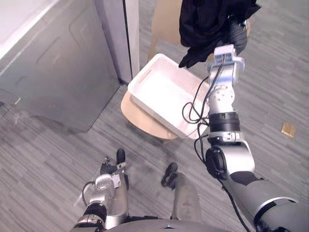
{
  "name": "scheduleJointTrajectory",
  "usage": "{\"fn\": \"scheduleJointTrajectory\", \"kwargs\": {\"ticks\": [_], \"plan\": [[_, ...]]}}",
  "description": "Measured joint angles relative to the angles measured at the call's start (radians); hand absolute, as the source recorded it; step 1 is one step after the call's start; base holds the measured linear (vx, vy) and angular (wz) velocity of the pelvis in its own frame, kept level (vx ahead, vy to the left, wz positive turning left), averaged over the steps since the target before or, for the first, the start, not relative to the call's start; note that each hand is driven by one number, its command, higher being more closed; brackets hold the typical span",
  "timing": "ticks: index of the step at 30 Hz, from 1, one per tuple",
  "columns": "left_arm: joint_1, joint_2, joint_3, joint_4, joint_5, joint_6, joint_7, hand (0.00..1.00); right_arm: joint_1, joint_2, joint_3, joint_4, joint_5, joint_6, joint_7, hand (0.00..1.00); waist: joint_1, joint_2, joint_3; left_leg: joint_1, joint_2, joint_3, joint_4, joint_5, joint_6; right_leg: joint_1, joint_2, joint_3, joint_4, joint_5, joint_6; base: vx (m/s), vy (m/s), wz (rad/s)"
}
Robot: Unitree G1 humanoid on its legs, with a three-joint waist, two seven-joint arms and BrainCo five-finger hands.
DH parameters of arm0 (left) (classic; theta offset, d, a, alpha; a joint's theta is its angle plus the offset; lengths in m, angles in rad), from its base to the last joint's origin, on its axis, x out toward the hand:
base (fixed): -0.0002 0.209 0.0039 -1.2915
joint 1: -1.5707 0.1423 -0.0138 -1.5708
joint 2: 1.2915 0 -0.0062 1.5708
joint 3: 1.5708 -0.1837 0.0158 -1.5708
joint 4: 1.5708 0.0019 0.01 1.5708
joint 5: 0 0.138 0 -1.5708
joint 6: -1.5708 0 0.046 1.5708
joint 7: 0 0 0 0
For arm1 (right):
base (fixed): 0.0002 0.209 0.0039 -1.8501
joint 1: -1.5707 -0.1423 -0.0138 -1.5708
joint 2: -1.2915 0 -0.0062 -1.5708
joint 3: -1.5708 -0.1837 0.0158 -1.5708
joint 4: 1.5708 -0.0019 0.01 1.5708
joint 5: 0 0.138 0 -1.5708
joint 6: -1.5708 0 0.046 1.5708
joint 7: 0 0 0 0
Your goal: Pick up the laundry basket with both hands and put the clothes into the washing machine.
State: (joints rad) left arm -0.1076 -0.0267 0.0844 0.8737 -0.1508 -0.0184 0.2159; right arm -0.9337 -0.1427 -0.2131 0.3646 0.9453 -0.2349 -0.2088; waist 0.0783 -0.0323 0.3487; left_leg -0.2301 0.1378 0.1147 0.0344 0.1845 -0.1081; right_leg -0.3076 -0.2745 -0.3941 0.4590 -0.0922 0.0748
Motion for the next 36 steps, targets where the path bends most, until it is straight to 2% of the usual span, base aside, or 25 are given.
{"fn": "scheduleJointTrajectory", "kwargs": {"ticks": [3,5,10,12,15,18,20,25,28,30,32,36], "plan": [[0.032,0.005,0.023,0.046,0.022,0.012,-0.009,0.0,0.093,0.031,-0.001,0.005,-0.009,0.0,0.003,1.0,-0.004,-0.011,-0.084,0.087,0.0,0.038,-0.058,0.003,-0.004,0.054,0.019,0.029,-0.049,0.008,0.013,0.15,-0.046,-0.28],[0.045,0.01,0.029,0.068,0.037,0.019,-0.011,0.0,0.119,0.036,-0.001,0.008,-0.01,0.004,0.008,1.0,-0.011,-0.011,-0.113,0.133,0.001,0.063,-0.088,0.002,-0.005,0.077,0.036,0.056,-0.085,0.022,0.02,0.1,-0.006,-0.49],[0.097,0.023,0.019,0.075,0.034,0.024,-0.012,0.0,0.241,0.028,0.001,0.006,-0.054,0.004,0.016,1.0,-0.049,-0.008,-0.207,0.203,0.009,0.125,-0.112,-0.018,-0.002,0.138,0.077,0.111,-0.201,0.074,0.033,0.09,0.02,-0.44],[0.132,0.022,-0.011,-0.004,0.0,0.025,-0.012,0.0,0.312,0.012,0.002,0.004,-0.087,0.01,0.022,1.0,-0.06,-0.006,-0.235,0.22,0.008,0.136,-0.112,-0.028,-0.001,0.156,0.082,0.124,-0.223,0.084,0.033,0.09,0.03,-0.21],[0.165,0.028,-0.076,-0.262,-0.045,0.016,-0.012,0.0,0.408,-0.032,0.004,-0.002,-0.124,0.045,0.026,1.0,-0.073,-0.001,-0.249,0.243,0.004,0.142,-0.112,-0.033,-0.002,0.184,0.087,0.132,-0.245,0.094,0.037,0.04,0.025,-0.09],[0.17,0.032,-0.099,-0.513,-0.068,-0.002,-0.012,0.0,0.464,-0.063,0.017,-0.057,-0.149,0.073,0.04,1.0,-0.085,0.023,-0.264,0.251,0.004,0.165,-0.112,-0.038,-0.002,0.191,0.098,0.155,-0.283,0.121,0.038,0.0,0.035,-0.26],[0.168,0.041,-0.096,-0.686,-0.082,-0.02,-0.009,0.0,0.467,-0.079,0.044,-0.083,-0.169,0.084,0.069,1.0,-0.094,0.047,-0.28,0.262,0.01,0.207,-0.112,-0.044,-0.002,0.199,0.116,0.194,-0.34,0.165,0.036,0.0,0.034,-0.56],[0.116,0.057,-0.091,-0.883,-0.077,-0.071,0.003,0.0,0.508,-0.08,0.095,-0.133,-0.17,0.088,0.083,1.0,-0.107,0.063,-0.298,0.287,0.011,0.278,-0.118,-0.063,-0.004,0.208,0.138,0.261,-0.41,0.21,0.036,-0.03,0.019,-0.47],[0.043,0.068,-0.16,-0.921,-0.06,-0.092,0.014,0.0,0.539,-0.076,0.121,-0.159,-0.206,0.091,0.098,1.0,-0.117,0.065,-0.3,0.304,0.01,0.304,-0.118,-0.064,-0.004,0.213,0.143,0.291,-0.428,0.226,0.035,-0.03,0.015,-0.29],[-0.011,0.069,-0.246,-0.912,-0.061,-0.103,0.01,0.0,0.545,-0.059,0.143,-0.16,-0.206,0.092,0.098,1.0,-0.128,0.069,-0.303,0.313,0.009,0.321,-0.118,-0.064,-0.004,0.212,0.145,0.307,-0.433,0.231,0.036,-0.03,0.016,-0.21],[-0.066,0.065,-0.343,-0.879,-0.079,-0.105,-0.017,0.0,0.555,-0.055,0.176,-0.195,-0.208,0.11,0.096,1.0,-0.136,0.079,-0.309,0.313,0.009,0.333,-0.118,-0.065,-0.004,0.206,0.146,0.328,-0.437,0.234,0.039,-0.04,0.015,-0.17],[-0.137,0.035,-0.493,-0.827,-0.081,-0.102,-0.059,0.0,0.599,-0.047,0.209,-0.297,-0.243,0.112,0.096,1.0,-0.144,0.092,-0.319,0.314,0.011,0.342,-0.118,-0.065,-0.004,0.204,0.149,0.335,-0.436,0.234,0.04,-0.01,0.005,-0.07]]}}
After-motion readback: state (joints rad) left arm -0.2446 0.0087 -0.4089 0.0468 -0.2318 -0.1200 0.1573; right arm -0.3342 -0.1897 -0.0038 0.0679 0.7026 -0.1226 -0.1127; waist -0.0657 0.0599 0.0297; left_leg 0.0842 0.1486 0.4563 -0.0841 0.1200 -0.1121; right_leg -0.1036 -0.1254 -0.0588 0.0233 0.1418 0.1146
